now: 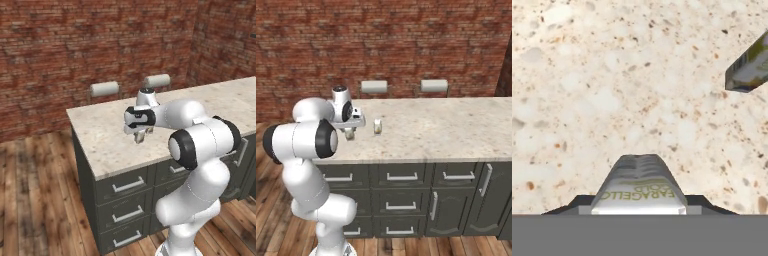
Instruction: Move the drinks to the dining counter.
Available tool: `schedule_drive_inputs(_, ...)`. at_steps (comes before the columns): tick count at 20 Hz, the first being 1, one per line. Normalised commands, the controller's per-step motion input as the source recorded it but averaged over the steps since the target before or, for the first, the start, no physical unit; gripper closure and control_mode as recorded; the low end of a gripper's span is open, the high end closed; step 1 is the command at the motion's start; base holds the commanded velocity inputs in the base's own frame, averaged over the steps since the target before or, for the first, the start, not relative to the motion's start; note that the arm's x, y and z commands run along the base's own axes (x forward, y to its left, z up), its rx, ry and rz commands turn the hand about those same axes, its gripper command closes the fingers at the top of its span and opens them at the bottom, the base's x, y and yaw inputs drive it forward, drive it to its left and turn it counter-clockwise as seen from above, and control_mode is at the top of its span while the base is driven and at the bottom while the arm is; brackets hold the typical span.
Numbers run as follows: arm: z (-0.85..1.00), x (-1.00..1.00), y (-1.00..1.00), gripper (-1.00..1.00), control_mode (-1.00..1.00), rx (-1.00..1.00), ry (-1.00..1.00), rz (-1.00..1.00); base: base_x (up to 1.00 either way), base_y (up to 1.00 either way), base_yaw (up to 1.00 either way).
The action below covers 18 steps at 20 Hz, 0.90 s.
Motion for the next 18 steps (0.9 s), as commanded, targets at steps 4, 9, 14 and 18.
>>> schedule_drive_inputs(4, -0.14, 0.25, 0.0, 1.0, -1.0, 0.0, 0.01, 0.0, 0.0, 0.0, 0.0)
schedule_drive_inputs(9, -0.22, 0.15, 0.0, 1.0, -1.0, 0.0, 0.0, 0.0, 0.0, 0.0, 0.0)
schedule_drive_inputs(14, -0.3, 0.16, 0.0, 1.0, -1.0, -0.03, 0.0, 0.0, 0.0, 0.0, 0.0)
schedule_drive_inputs(18, -0.32, 0.2, 0.0, 1.0, -1.0, -0.05, 0.0, 0.0, 0.0, 0.0, 0.0)
